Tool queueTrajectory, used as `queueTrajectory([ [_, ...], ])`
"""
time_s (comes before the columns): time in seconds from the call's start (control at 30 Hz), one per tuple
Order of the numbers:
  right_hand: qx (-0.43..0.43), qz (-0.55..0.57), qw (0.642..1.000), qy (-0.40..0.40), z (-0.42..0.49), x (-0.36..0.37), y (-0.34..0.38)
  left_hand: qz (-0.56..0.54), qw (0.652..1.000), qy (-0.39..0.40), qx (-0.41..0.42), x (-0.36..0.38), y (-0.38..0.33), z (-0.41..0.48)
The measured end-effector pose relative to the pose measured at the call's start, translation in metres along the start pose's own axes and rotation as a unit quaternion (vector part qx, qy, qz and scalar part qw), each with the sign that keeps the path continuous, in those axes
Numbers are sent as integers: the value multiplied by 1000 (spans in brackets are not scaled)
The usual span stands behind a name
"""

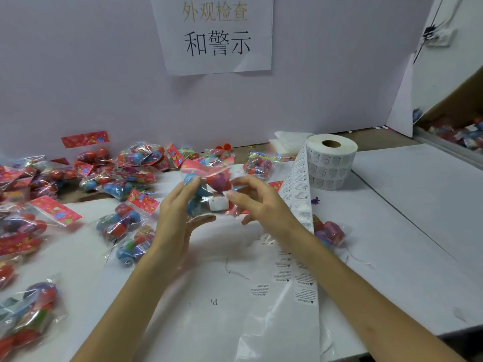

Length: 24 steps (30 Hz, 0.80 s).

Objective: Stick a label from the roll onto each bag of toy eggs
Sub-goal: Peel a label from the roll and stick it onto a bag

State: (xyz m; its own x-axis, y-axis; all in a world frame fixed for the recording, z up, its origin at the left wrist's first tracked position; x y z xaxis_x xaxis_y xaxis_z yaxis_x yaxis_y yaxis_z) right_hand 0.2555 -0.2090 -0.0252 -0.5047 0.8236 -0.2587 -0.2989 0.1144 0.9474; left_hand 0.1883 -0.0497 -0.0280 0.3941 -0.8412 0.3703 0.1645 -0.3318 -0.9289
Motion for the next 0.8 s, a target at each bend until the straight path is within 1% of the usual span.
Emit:
queueTrajectory([
  [0.1,-5,13,999,-30,1,-7,1,54,997,51,16,5,2,-3],
  [0.2,-14,49,996,-67,3,-16,0,99,993,65,30,10,7,-5],
  [0.27,-15,48,995,-83,4,-21,-1,101,992,69,33,13,8,-6],
  [0.33,-13,43,996,-81,4,-23,-1,99,992,68,41,12,7,-5],
  [0.47,9,3,1000,-15,3,-21,0,122,989,48,63,3,8,1],
  [0.53,18,-12,1000,11,2,-21,1,155,985,41,62,2,6,1],
  [0.67,54,6,998,38,1,-25,-3,192,975,88,69,9,5,-6],
  [0.73,69,-25,996,60,1,-26,-8,194,973,100,77,10,6,-7],
  [0.8,63,-41,995,69,2,-28,-10,194,973,88,84,15,7,-9],
])
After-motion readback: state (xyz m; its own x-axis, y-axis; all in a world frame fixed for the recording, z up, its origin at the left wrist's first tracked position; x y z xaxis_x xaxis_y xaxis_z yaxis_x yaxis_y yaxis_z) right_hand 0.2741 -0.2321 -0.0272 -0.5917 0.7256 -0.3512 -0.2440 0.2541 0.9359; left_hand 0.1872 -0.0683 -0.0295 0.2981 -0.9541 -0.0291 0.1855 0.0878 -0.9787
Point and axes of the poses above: each hand's wrist, its own z-axis towards the middle knuckle, its own x-axis out of the palm, y = z × x, the point moved 3 cm from there along z, towards the middle knuckle, and after that the axes turned 9 degrees about -z, right-handed, at the moved point
